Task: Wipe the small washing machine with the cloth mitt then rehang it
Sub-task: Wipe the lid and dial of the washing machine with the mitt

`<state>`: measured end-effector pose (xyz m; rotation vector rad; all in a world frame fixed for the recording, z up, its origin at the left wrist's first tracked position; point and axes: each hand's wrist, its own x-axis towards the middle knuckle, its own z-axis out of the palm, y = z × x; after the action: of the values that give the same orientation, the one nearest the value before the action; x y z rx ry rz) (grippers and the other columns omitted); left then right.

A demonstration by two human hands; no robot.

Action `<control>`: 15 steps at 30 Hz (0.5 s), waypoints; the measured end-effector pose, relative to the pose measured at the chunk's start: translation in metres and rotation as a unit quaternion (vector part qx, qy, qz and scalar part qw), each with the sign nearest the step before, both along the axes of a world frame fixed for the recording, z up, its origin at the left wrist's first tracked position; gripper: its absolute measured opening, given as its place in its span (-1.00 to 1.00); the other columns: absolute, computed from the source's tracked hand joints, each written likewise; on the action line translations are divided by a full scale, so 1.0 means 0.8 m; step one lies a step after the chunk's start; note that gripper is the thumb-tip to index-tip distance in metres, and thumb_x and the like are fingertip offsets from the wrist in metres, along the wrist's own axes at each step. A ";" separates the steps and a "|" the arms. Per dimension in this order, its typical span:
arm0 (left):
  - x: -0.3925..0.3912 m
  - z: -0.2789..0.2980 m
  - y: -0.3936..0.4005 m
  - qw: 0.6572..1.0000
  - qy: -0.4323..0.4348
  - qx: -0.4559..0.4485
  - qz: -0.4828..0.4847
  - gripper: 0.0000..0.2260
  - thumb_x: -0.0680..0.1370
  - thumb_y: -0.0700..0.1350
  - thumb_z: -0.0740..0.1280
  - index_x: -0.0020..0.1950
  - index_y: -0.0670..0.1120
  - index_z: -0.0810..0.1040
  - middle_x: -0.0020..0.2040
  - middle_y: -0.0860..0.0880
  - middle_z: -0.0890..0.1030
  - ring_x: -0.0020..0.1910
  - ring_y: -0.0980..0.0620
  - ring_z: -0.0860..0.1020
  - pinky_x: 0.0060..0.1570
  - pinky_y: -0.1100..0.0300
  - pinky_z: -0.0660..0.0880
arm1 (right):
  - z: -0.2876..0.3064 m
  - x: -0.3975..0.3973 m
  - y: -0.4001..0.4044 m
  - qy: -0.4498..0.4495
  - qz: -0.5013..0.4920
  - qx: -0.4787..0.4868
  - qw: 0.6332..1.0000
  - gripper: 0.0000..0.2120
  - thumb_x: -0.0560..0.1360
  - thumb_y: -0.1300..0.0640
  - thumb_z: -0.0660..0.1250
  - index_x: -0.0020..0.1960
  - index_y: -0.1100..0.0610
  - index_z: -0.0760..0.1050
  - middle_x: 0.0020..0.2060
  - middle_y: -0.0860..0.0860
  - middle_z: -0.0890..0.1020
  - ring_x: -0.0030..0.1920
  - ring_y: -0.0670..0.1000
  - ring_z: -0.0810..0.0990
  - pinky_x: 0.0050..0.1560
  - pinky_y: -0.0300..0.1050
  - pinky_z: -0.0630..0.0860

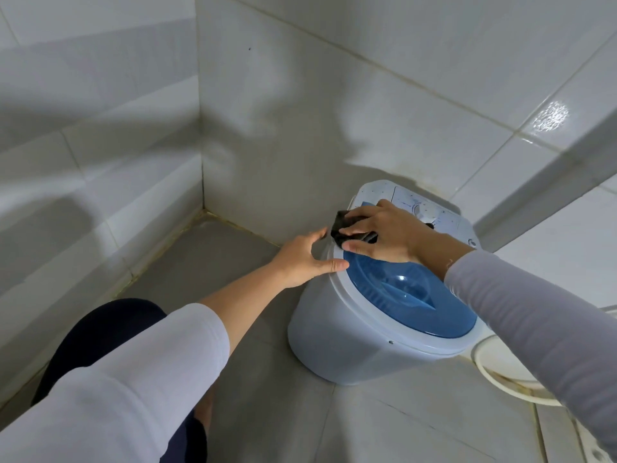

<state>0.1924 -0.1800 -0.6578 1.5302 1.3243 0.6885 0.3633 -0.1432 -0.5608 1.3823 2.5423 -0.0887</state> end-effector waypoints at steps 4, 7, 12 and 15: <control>0.000 0.004 0.000 1.000 -0.016 -0.009 -0.011 -0.22 0.39 0.13 0.45 0.51 -0.03 0.20 0.47 0.05 0.33 0.46 0.07 0.28 0.26 0.32 0.20 | -0.015 0.006 0.005 0.026 0.006 0.019 0.999 -0.70 0.57 0.00 0.18 0.26 -0.12 0.50 0.38 -0.09 0.42 0.15 0.12 0.40 0.23 -0.03 0.38; 0.000 0.006 -0.001 1.000 -0.019 -0.008 -0.019 -0.26 0.41 0.11 0.44 0.50 -0.01 0.21 0.45 0.05 0.35 0.45 0.07 0.29 0.23 0.33 0.20 | -0.017 0.005 0.015 0.017 0.017 0.034 0.999 -0.71 0.57 0.08 0.18 0.24 -0.07 0.53 0.36 -0.05 0.46 0.19 0.11 0.44 0.24 -0.12 0.30; -0.001 0.006 0.000 0.999 -0.011 -0.010 -0.031 -0.24 0.39 0.17 0.43 0.50 0.04 0.21 0.47 0.06 0.34 0.46 0.06 0.28 0.30 0.25 0.22 | -0.010 0.000 0.028 0.004 0.019 0.058 0.998 -0.69 0.58 0.17 0.18 0.26 0.00 0.52 0.35 -0.02 0.48 0.28 0.02 0.43 0.26 -0.15 0.23; -0.001 0.006 0.000 0.999 -0.006 -0.013 -0.032 -0.25 0.39 0.16 0.43 0.50 0.04 0.21 0.46 0.07 0.35 0.45 0.06 0.29 0.29 0.26 0.23 | -0.007 -0.002 0.038 -0.021 0.027 0.071 0.997 -0.68 0.58 0.21 0.17 0.27 0.03 0.52 0.34 -0.01 0.50 0.32 -0.02 0.41 0.26 -0.12 0.24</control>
<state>0.1915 -0.1800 -0.6528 1.5378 1.2653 0.6369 0.3616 -0.1131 -0.5662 1.3486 2.5927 0.1305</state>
